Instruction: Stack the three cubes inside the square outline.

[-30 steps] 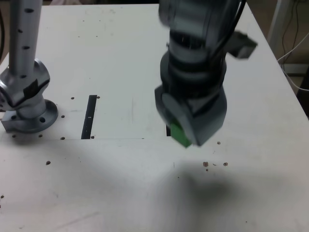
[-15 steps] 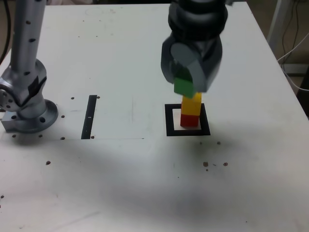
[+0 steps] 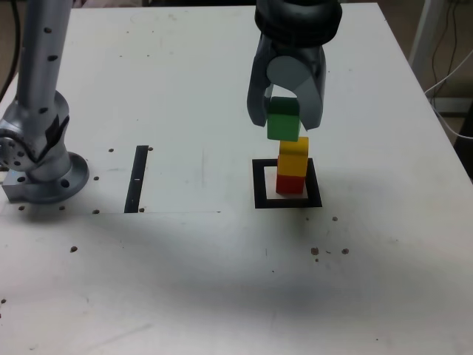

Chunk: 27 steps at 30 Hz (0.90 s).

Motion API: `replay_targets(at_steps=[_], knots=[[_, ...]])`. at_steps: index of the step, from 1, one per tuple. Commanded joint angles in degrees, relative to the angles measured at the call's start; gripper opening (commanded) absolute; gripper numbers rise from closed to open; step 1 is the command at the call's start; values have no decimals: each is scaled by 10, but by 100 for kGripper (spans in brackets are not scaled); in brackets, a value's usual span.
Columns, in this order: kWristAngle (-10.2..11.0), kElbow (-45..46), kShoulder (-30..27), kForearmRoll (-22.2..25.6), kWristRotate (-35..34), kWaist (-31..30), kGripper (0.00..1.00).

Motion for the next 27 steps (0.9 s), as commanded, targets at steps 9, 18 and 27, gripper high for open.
replay_targets(at_steps=[9,18,27], knots=[[-5,-2,20,-2,-5,13,40],[-5,-7,37,-10,0,24,40],[-6,-1,45,-22,7,27,68]])
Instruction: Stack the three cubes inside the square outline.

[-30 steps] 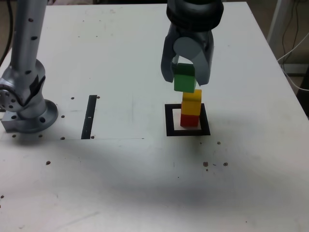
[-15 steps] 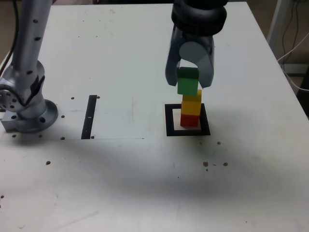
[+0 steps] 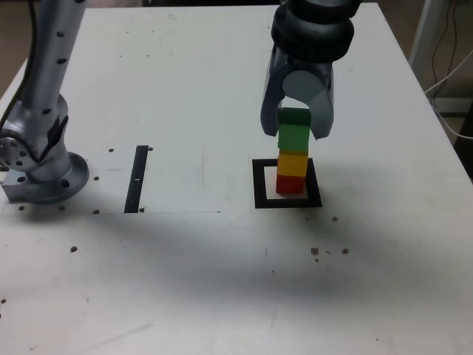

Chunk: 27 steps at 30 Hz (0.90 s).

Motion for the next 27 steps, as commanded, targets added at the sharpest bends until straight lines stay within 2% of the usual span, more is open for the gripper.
replay_targets(at_steps=[1,3,5,16,27], knots=[[-2,4,6,-2,5,3,79],[-2,6,8,-4,8,5,93],[-3,8,9,-4,10,7,98],[-5,19,4,-4,15,12,99],[16,37,-54,1,15,12,99]])
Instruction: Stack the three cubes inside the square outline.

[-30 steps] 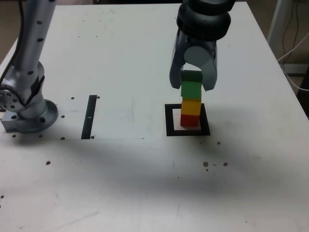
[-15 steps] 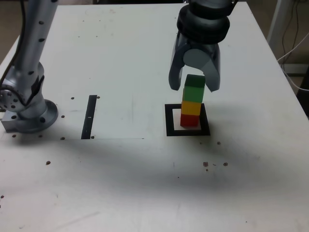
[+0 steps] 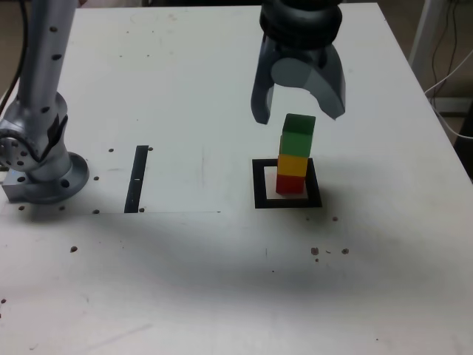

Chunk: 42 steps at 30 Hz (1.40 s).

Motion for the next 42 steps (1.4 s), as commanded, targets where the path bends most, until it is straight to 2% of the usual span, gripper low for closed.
replay_targets(at_steps=[1,16,27,42], knots=[[3,13,-28,4,1,1,99],[-2,177,-159,-14,-32,1,100],[-20,373,-228,-113,-62,1,100],[-40,533,-259,-208,-84,1,100]])
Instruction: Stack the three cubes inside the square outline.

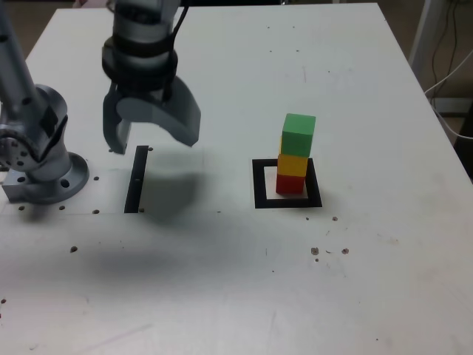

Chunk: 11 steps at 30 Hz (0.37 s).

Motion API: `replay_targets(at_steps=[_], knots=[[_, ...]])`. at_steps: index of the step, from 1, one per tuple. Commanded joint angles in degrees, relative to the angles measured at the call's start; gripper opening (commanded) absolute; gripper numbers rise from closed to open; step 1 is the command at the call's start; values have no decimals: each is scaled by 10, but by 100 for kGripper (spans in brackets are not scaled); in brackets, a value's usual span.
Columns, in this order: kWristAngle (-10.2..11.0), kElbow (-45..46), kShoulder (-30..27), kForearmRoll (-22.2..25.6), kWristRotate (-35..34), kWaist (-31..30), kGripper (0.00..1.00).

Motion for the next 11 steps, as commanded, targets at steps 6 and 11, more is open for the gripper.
replay_targets(at_steps=[6,11], knots=[[-10,53,-6,-42,-13,1,100],[-12,68,-5,-57,-15,1,100]])
